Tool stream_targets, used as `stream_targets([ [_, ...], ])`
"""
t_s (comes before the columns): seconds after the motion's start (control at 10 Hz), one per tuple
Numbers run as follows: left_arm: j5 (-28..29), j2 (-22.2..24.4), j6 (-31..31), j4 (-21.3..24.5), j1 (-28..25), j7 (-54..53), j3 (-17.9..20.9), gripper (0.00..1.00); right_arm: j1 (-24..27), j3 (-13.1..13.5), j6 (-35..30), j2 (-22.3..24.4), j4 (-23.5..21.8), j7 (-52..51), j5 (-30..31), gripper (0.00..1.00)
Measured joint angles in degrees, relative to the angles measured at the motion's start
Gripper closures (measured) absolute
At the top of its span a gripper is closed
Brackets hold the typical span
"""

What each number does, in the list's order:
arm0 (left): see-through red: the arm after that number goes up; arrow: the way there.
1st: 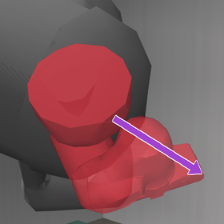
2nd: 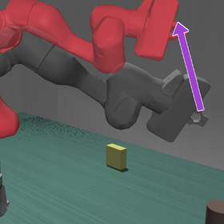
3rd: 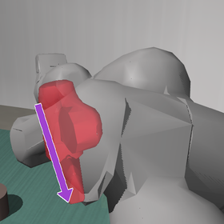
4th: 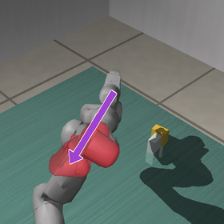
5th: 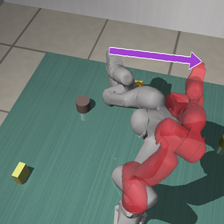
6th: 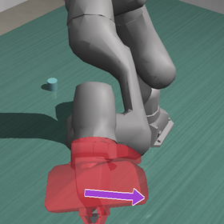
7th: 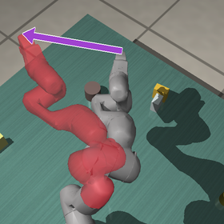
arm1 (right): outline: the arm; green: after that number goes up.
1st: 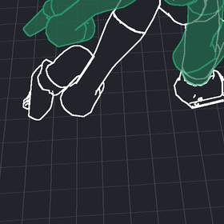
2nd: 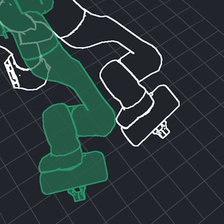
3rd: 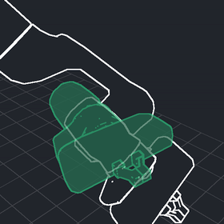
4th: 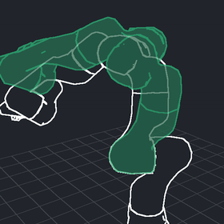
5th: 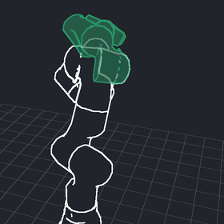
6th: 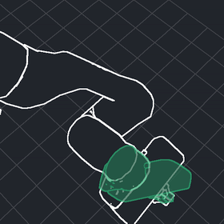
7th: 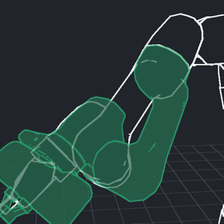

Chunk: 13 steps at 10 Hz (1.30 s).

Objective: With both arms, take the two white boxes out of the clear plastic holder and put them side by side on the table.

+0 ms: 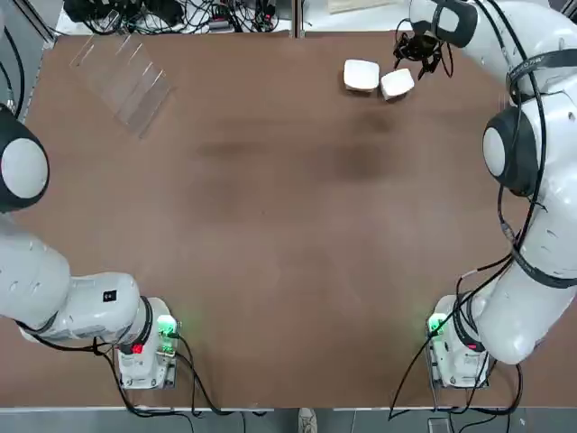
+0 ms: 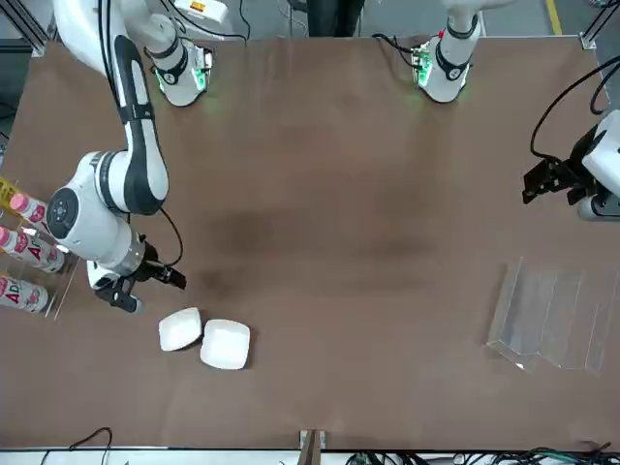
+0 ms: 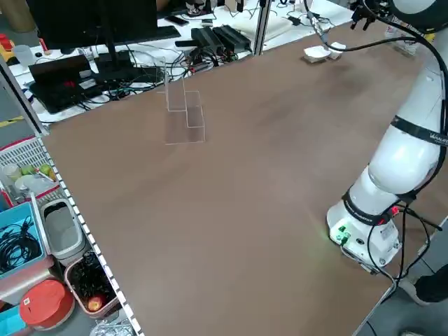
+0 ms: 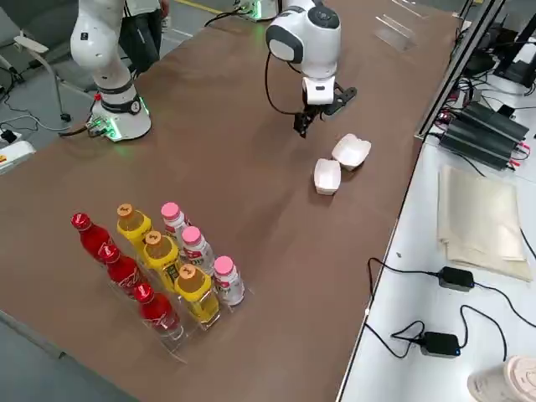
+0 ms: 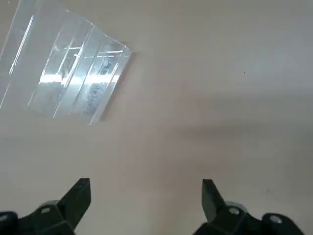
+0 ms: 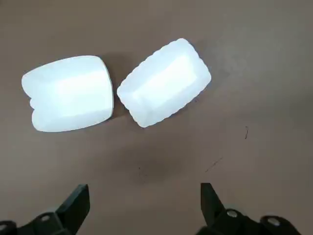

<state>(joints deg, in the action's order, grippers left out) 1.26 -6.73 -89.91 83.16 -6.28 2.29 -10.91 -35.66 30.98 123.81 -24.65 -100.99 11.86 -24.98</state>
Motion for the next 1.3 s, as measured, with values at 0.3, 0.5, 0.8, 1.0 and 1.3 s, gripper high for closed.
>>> stream_targets([
  [0.3, 0.0, 0.0, 0.0, 0.0, 0.0, 0.0, 0.1, 0.00, 14.9, -14.8, -0.9, 2.8, 0.1, 0.0, 5.1, 0.00],
  [0.5, 0.2, 0.0, 0.0, 0.0, -0.1, 0.0, 0.1, 0.00, 27.6, -26.7, -1.2, 4.8, 0.1, -0.1, 9.8, 0.00],
  [0.8, 0.5, 0.0, 0.0, 0.0, -0.1, 0.0, 0.1, 0.00, 39.3, -38.3, -3.8, 8.3, 0.1, -0.2, 15.6, 0.00],
  [1.0, 0.5, 0.0, -0.1, 0.0, -0.1, 0.0, 0.1, 0.00, 41.0, -40.0, -6.0, 11.2, 0.2, -0.2, 18.6, 0.00],
  [1.3, 0.5, 0.0, -0.1, 0.0, -0.1, 0.0, 0.1, 0.00, 41.1, -40.2, -13.2, 14.9, 3.3, -0.2, 20.1, 0.00],
])
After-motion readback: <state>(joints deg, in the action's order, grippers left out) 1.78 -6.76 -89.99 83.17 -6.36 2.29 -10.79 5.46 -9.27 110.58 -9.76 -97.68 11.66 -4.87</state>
